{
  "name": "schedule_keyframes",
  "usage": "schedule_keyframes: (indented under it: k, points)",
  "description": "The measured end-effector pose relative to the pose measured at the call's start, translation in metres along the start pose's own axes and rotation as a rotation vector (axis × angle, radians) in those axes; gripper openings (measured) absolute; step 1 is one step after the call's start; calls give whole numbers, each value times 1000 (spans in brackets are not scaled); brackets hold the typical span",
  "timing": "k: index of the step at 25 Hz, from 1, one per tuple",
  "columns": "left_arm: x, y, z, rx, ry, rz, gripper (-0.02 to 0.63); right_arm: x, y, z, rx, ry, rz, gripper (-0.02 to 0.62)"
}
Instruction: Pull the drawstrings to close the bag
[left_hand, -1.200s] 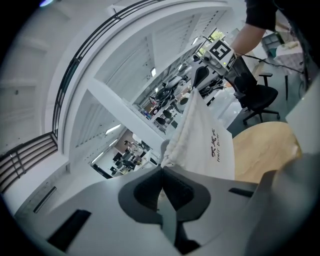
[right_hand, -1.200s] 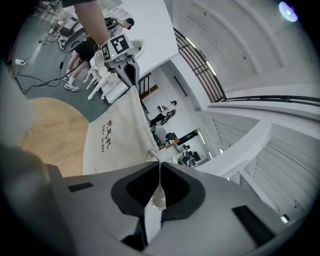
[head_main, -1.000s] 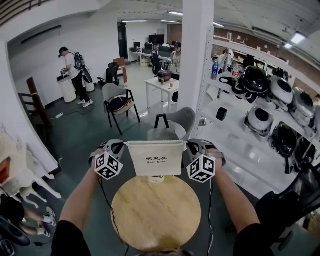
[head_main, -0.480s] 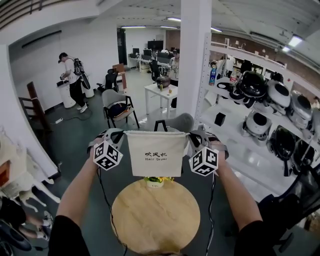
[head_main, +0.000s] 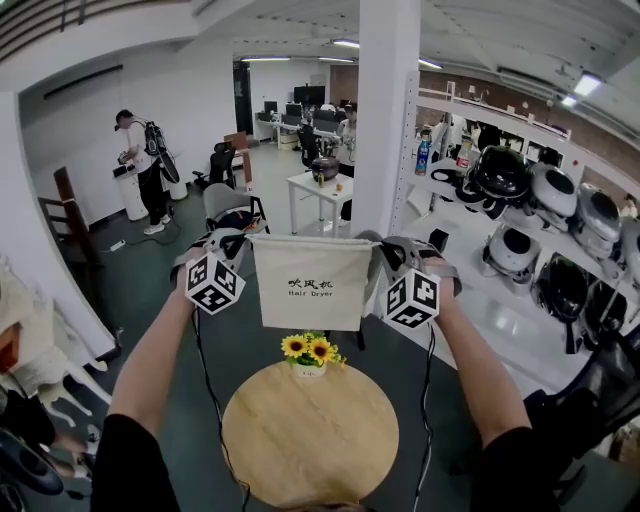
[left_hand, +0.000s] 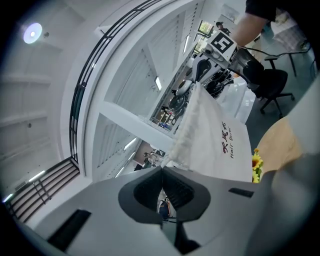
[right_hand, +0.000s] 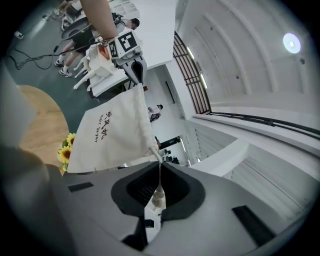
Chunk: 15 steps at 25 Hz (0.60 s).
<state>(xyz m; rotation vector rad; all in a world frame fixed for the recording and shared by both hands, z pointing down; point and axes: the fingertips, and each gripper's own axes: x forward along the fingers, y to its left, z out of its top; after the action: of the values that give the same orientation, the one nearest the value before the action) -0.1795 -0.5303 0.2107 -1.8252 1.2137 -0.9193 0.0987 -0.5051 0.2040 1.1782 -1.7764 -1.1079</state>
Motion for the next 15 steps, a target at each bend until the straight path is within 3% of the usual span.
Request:
schedule_keyframes:
  k: [15]
  points:
    - [-6,28,4,13,-9,80,17,1,-23,13,-5,-15,-36,11]
